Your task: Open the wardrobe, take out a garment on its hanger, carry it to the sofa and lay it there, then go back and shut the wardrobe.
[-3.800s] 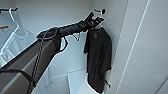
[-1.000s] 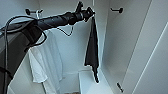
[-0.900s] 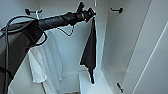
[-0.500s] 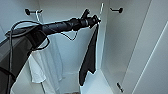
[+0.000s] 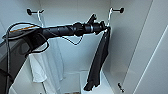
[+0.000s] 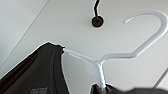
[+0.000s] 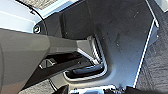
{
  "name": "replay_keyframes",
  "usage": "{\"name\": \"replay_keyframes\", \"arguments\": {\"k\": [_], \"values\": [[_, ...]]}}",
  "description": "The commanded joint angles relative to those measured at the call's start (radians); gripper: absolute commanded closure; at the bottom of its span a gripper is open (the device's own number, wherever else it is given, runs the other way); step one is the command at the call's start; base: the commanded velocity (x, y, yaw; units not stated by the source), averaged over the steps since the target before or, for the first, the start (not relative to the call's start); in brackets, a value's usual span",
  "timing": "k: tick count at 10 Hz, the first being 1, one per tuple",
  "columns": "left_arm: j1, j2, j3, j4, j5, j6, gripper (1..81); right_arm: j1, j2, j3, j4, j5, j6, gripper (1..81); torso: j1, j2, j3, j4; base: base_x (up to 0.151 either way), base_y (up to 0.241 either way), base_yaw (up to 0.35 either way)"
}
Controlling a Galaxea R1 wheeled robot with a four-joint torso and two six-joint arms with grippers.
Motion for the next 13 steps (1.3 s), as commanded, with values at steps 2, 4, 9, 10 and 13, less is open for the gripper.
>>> {"name": "replay_keyframes", "arguments": {"k": [2,4,9,10,13], "values": [[-0.16,-0.014,-0.002,0.035,0.001,0.002,81.1,0.031,0.009,0.006,-0.014,-0.041,-0.006,1.0,0.0,0.0,0.023,0.0,0.0,0.0,0.0],[-0.119,0.006,-0.024,0.035,0.0,0.002,81.1,0.035,0.009,0.008,-0.014,-0.041,-0.006,1.0,0.0,0.0,0.007,0.0,0.0,0.0,0.0],[-0.077,0.167,-0.128,0.033,-0.005,0.001,81.1,0.037,0.009,0.009,-0.014,-0.041,-0.006,1.0,0.0,0.0,0.033,0.0,0.0,0.0,0.0],[-0.072,0.181,-0.122,0.032,-0.006,0.001,81.1,0.037,0.009,0.009,-0.014,-0.041,-0.006,1.0,0.0,0.0,0.033,0.0,0.0,0.0,0.0],[-0.048,0.174,-0.049,0.03,-0.017,0.001,81.1,0.038,0.009,0.009,-0.014,-0.041,-0.006,1.0,0.0,0.0,0.033,0.0,0.0,0.0,0.0]]}}
